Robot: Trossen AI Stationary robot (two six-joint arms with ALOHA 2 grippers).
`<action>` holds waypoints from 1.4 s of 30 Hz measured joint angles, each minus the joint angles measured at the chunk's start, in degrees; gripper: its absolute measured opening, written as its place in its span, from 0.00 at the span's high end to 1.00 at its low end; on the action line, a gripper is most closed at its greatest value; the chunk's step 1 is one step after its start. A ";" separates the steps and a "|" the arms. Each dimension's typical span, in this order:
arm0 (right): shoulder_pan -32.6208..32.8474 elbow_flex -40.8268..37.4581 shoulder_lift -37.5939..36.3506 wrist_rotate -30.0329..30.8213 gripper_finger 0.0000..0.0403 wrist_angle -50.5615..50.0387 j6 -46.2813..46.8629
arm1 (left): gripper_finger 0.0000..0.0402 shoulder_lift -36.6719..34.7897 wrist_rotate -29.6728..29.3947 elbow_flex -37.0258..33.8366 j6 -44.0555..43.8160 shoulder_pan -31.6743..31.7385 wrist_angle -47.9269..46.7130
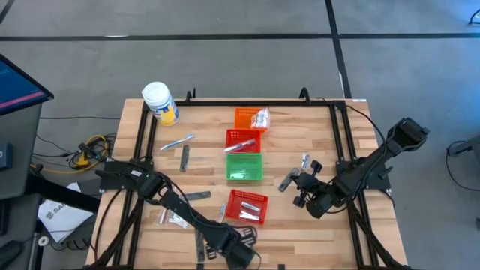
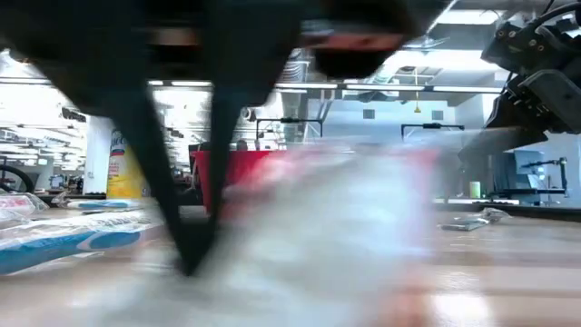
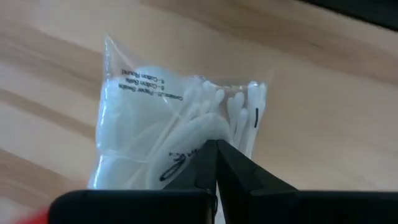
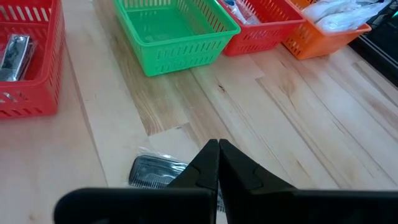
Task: Pick & Place Travel size toiletries
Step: Move the transparent cottom pack to the bottom left of the table, then move the black comb to the bottom center of the table
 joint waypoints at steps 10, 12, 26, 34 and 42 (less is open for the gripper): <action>0.00 0.00 0.00 -0.12 1.00 0.58 -0.17 | 1.00 -4.12 6.94 -6.37 -12.27 -0.71 -13.61; 0.04 0.00 0.00 -0.21 1.00 0.59 -0.17 | 1.00 -5.60 7.95 -10.12 -13.84 -0.67 -13.40; 0.70 0.04 -0.02 -0.63 1.00 0.91 -0.98 | 1.00 -30.37 -5.37 -36.35 -34.96 -0.80 -9.63; -0.94 0.04 -0.02 -0.71 1.00 0.58 -1.11 | 1.00 -39.32 -18.81 -36.43 -39.30 -0.42 9.23; -11.44 0.04 -0.02 -15.84 1.00 0.74 0.01 | 1.00 -42.50 -25.63 -36.33 -48.64 2.19 34.03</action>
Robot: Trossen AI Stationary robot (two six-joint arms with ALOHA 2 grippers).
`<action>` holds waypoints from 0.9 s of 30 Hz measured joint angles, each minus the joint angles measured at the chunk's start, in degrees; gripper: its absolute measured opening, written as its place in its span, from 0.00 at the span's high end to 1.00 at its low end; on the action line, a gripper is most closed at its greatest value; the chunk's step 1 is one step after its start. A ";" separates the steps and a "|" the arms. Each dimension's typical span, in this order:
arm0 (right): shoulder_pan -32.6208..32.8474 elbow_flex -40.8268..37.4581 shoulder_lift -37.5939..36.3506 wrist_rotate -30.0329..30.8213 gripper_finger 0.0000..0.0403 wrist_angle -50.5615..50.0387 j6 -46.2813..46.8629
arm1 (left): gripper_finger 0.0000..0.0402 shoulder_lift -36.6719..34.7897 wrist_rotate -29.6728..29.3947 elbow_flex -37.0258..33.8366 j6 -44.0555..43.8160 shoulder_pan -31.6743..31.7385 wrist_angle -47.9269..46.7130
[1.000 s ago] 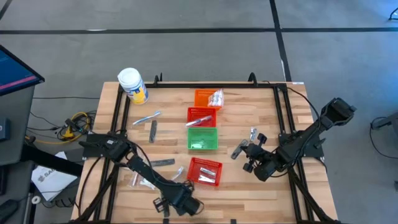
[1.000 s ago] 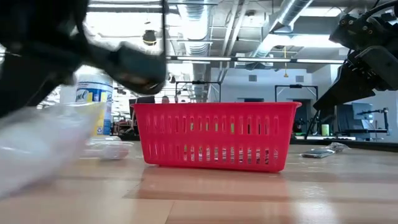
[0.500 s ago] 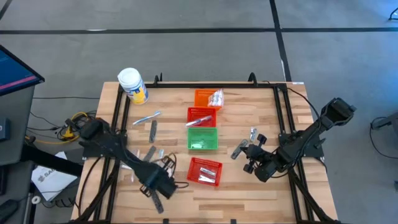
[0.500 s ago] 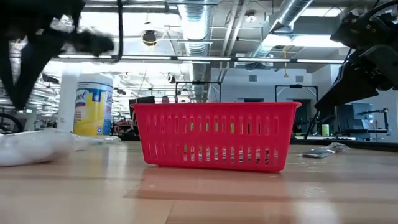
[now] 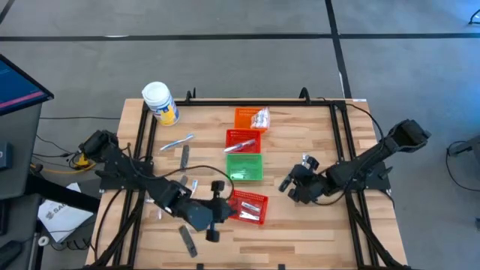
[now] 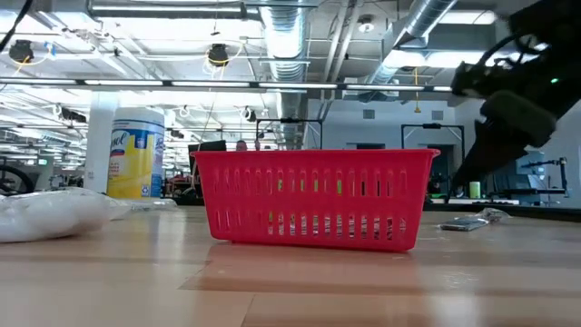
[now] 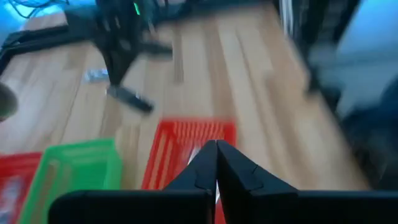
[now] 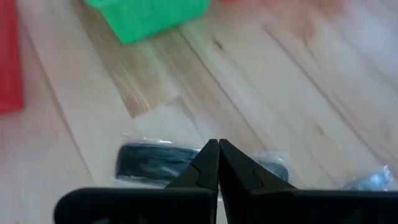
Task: Pick & Place Travel size toiletries
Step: Move the black comb to the bottom center of the table
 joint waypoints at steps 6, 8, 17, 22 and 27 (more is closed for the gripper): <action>-2.28 0.00 0.21 -2.24 1.00 -0.58 -0.94 | 1.00 -0.03 -0.60 0.03 2.31 0.13 4.40; -2.65 0.00 1.05 -2.23 1.00 -0.70 -1.11 | 1.00 0.39 -0.95 0.03 2.84 0.13 5.28; -3.30 0.03 9.53 -4.52 1.00 2.97 0.30 | 1.00 8.19 0.46 0.01 1.73 0.07 11.57; -3.64 0.88 12.92 -5.27 1.00 5.39 1.48 | 1.00 12.51 0.55 0.01 2.04 0.00 14.54; 0.85 2.35 12.40 -12.42 1.00 5.28 5.37 | 1.00 13.63 0.03 0.01 2.48 0.11 15.58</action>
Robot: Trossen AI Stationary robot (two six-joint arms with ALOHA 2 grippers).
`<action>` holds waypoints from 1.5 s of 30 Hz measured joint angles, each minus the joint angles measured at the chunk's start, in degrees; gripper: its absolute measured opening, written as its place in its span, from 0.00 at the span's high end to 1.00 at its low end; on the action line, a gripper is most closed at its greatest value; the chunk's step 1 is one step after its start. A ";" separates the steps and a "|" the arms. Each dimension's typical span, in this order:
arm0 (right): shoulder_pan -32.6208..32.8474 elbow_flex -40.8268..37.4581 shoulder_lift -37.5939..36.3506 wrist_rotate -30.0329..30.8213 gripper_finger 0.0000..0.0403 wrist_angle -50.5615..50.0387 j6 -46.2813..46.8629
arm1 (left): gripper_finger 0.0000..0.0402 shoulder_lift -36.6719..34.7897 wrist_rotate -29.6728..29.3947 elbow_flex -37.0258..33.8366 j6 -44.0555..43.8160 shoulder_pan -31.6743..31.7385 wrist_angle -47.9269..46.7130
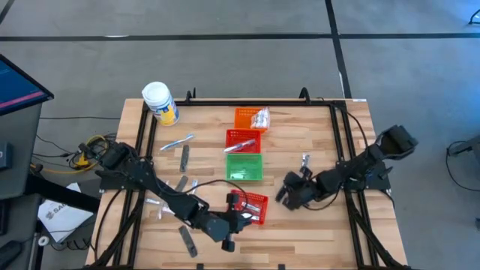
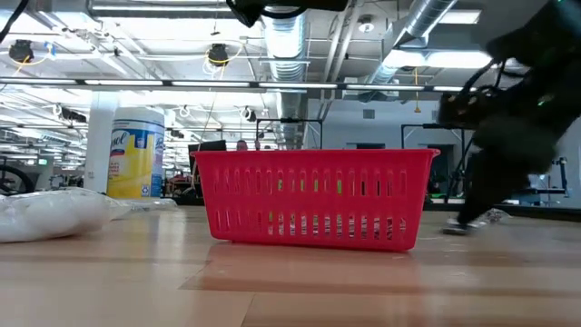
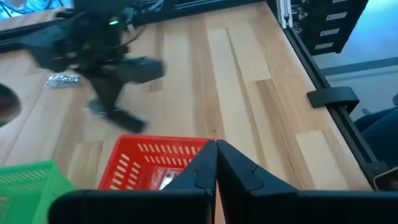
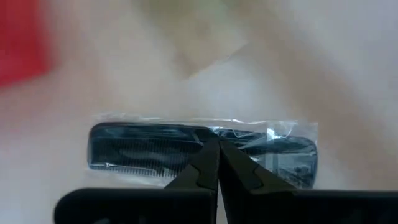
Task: Pick & Place Travel size toiletries
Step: Move the black comb to the bottom center of the table
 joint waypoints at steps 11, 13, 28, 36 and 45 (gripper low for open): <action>13.32 4.82 -0.64 -3.92 1.00 0.95 14.35 | 1.00 -0.02 -0.91 0.02 2.99 -2.33 1.55; 14.18 5.73 -0.06 -3.33 1.00 3.04 13.77 | 1.00 -0.02 -1.00 0.02 2.98 -3.24 1.53; 16.39 11.76 -0.03 -1.74 1.00 -24.49 16.24 | 1.00 -0.04 -5.92 0.02 4.13 -8.59 2.89; 16.39 10.48 -0.05 -1.94 1.00 -22.27 16.19 | 1.00 -0.07 -5.90 0.02 4.33 -8.61 3.31; 16.17 10.49 1.63 -2.62 1.00 -19.26 15.38 | 1.00 -0.09 -5.88 0.02 4.33 -8.61 3.62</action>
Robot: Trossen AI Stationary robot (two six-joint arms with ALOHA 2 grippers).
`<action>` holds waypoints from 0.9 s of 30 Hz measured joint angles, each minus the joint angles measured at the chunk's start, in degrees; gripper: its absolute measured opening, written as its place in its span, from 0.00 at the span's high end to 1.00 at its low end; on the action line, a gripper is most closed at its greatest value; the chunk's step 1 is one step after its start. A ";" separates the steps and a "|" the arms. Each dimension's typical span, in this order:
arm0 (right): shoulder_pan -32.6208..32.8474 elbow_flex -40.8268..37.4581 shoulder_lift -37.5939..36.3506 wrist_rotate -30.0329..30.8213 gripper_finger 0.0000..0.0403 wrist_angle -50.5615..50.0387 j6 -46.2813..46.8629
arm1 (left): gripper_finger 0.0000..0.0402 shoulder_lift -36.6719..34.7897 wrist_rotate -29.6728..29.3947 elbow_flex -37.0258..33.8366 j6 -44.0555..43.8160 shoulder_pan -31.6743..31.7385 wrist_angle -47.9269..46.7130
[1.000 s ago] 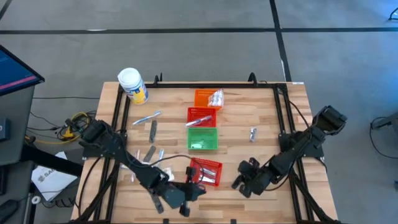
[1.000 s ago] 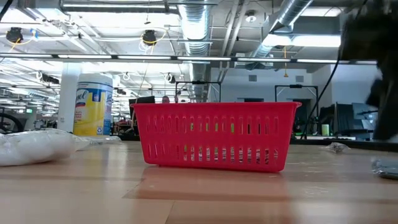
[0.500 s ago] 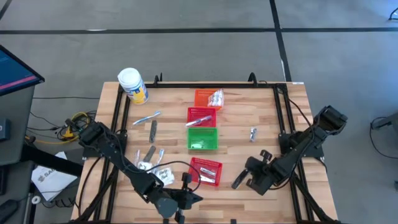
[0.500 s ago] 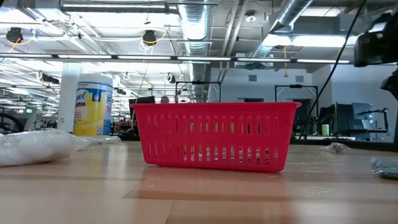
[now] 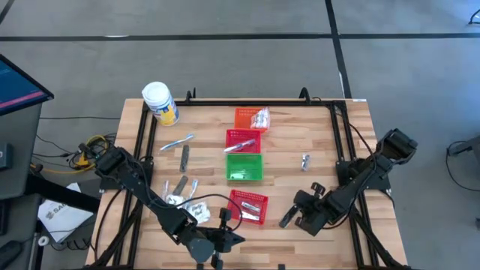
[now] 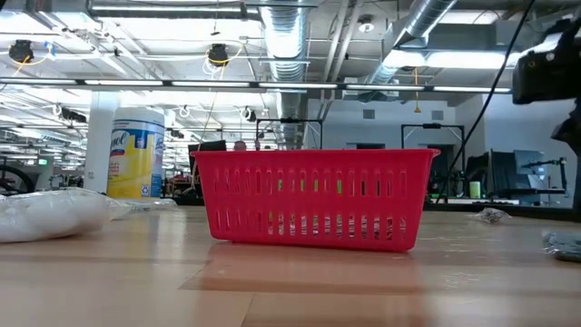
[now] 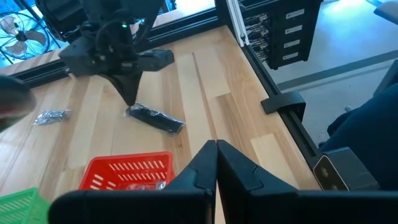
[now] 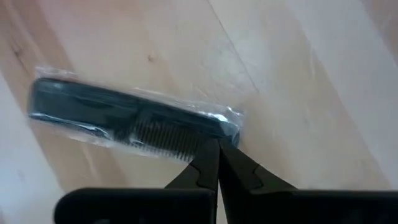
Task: Pick & Place Travel size toiletries
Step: Move the black comb to the bottom center of the table, then adjust the bottom red basket
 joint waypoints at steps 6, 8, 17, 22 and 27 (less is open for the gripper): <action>-0.81 0.73 4.55 -4.27 1.00 5.49 -2.89 | 1.00 -0.02 0.02 0.00 0.00 -0.05 0.01; -0.83 1.88 5.67 -5.65 1.00 7.86 -5.03 | 1.00 -0.02 0.03 0.00 0.00 -0.13 0.02; -0.84 8.27 6.89 -10.60 1.00 9.28 -10.99 | 1.00 -0.02 0.06 0.00 -0.17 -0.13 0.46; -2.39 8.82 6.86 -10.00 1.00 13.41 -12.77 | 1.00 -0.02 0.07 0.00 -0.20 -0.42 0.46; -2.43 8.83 6.57 -10.78 1.00 17.69 -17.39 | 1.00 -0.02 0.37 0.00 -0.20 -0.79 0.48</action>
